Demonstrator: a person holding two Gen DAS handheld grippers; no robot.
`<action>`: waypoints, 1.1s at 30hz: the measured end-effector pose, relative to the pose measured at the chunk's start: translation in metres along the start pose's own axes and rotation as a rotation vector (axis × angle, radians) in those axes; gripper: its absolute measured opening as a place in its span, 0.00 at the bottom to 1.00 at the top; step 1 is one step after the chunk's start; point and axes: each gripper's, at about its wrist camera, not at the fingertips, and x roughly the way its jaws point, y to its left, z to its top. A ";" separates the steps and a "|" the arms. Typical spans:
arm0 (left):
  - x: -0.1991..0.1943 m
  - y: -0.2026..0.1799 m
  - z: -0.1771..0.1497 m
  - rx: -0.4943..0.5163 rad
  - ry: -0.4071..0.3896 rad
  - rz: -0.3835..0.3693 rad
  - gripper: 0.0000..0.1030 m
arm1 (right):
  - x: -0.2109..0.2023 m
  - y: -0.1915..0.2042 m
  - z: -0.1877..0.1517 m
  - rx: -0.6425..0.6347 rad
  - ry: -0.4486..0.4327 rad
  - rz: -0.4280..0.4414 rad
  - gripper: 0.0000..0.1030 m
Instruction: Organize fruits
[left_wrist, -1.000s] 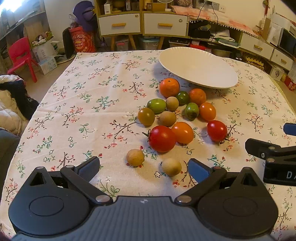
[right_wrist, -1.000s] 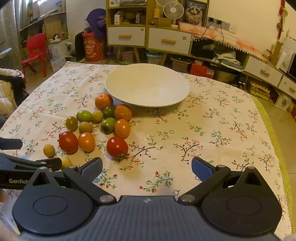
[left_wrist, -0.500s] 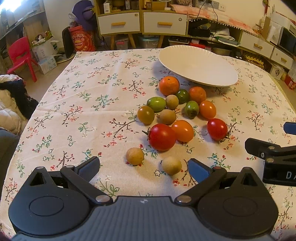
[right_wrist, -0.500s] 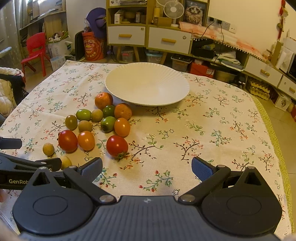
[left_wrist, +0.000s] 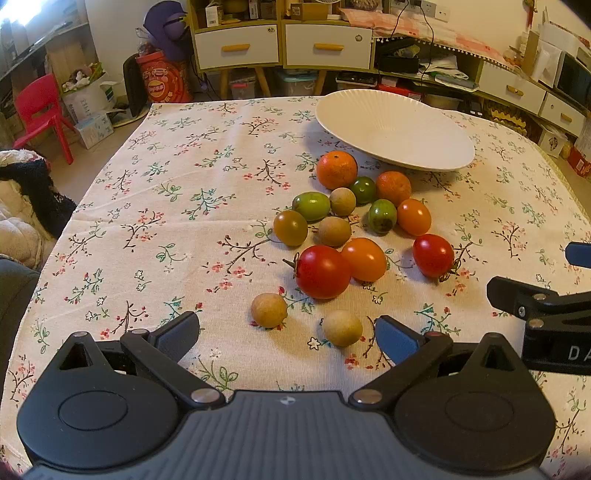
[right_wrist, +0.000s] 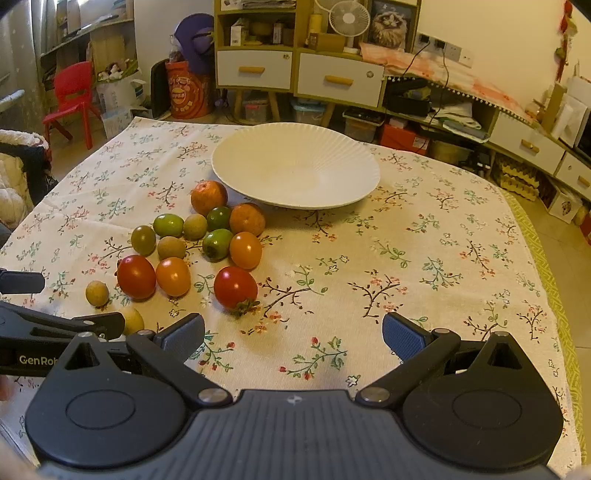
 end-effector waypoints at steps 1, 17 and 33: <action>0.000 0.000 0.000 -0.001 0.000 0.000 0.96 | 0.000 0.000 0.000 -0.001 0.000 0.000 1.00; 0.001 -0.001 -0.002 0.008 0.006 -0.002 0.96 | 0.001 0.001 -0.002 -0.008 0.006 -0.004 1.00; 0.005 0.001 -0.003 0.005 0.020 -0.003 0.96 | 0.004 -0.001 -0.003 -0.008 0.017 -0.007 1.00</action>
